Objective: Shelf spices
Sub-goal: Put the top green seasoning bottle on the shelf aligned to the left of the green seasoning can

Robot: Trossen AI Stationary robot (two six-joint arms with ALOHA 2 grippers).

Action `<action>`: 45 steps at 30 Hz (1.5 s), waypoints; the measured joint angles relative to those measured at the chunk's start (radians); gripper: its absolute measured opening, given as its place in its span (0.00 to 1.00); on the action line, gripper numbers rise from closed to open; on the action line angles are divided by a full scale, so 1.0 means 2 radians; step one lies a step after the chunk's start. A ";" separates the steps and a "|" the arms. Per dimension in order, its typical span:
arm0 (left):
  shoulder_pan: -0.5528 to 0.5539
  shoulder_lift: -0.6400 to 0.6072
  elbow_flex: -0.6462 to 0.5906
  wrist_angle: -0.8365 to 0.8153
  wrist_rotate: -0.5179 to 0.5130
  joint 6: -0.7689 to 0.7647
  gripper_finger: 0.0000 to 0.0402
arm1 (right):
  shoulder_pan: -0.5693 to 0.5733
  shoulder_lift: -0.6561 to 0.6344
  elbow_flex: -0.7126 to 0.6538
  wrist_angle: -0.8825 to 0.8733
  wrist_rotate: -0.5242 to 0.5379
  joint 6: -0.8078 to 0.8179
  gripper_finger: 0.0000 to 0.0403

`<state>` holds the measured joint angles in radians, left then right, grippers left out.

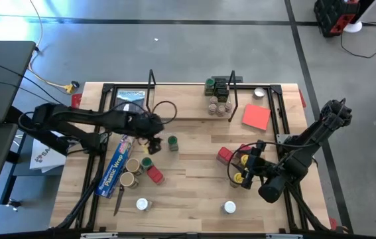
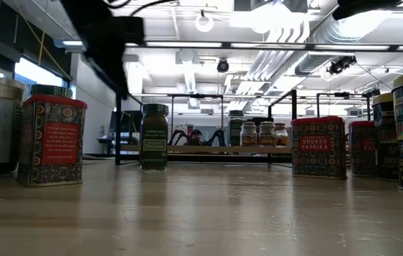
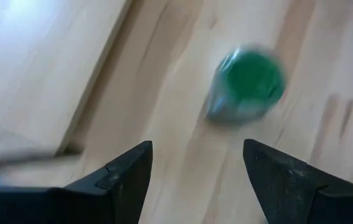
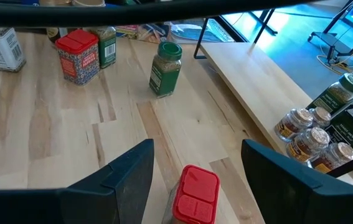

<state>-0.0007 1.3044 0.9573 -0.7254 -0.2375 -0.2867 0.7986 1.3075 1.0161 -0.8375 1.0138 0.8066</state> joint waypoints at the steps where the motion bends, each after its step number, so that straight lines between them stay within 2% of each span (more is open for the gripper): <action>1: -0.006 -0.008 0.000 -0.022 -0.008 -0.013 0.61 | 0.000 0.000 0.000 0.000 0.000 0.000 0.59; 3: -0.018 -0.015 -0.006 -0.036 -0.020 -0.035 0.61 | 0.000 0.000 0.000 0.000 0.000 0.002 0.59; 5: -0.030 -0.016 -0.024 -0.014 -0.019 -0.038 0.61 | 0.000 0.000 0.000 0.001 0.000 0.002 0.59; 10: -0.048 -0.003 -0.080 0.100 -0.016 -0.037 0.61 | 0.000 0.000 0.000 0.006 0.000 0.002 0.59; 16: -0.037 0.026 -0.120 0.214 -0.018 -0.052 0.63 | 0.000 0.000 0.000 0.006 0.000 -0.002 0.59; 19: -0.032 0.042 -0.122 0.235 -0.014 -0.048 0.66 | 0.000 0.000 0.000 0.006 0.000 -0.002 0.59; 24: -0.022 0.056 -0.122 0.282 0.028 -0.032 0.70 | 0.000 0.000 0.000 0.006 0.000 0.000 0.59; 30: -0.022 0.058 -0.121 0.324 -0.009 -0.030 0.70 | 0.000 0.000 0.000 0.006 0.000 0.000 0.59; 35: -0.024 0.057 -0.121 0.324 -0.015 -0.018 0.70 | 0.000 0.000 0.000 0.006 0.000 -0.001 0.59; 39: -0.027 0.057 -0.121 0.324 -0.019 -0.016 0.66 | 0.000 0.000 0.000 0.006 0.000 -0.001 0.59; 45: -0.026 0.058 -0.119 0.333 -0.017 -0.003 0.50 | 0.000 0.000 0.000 0.006 -0.001 0.000 0.59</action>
<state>-0.0536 1.4198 0.7193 -0.0593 -0.2715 -0.2923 0.7986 1.3075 1.0161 -0.8261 1.0126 0.8059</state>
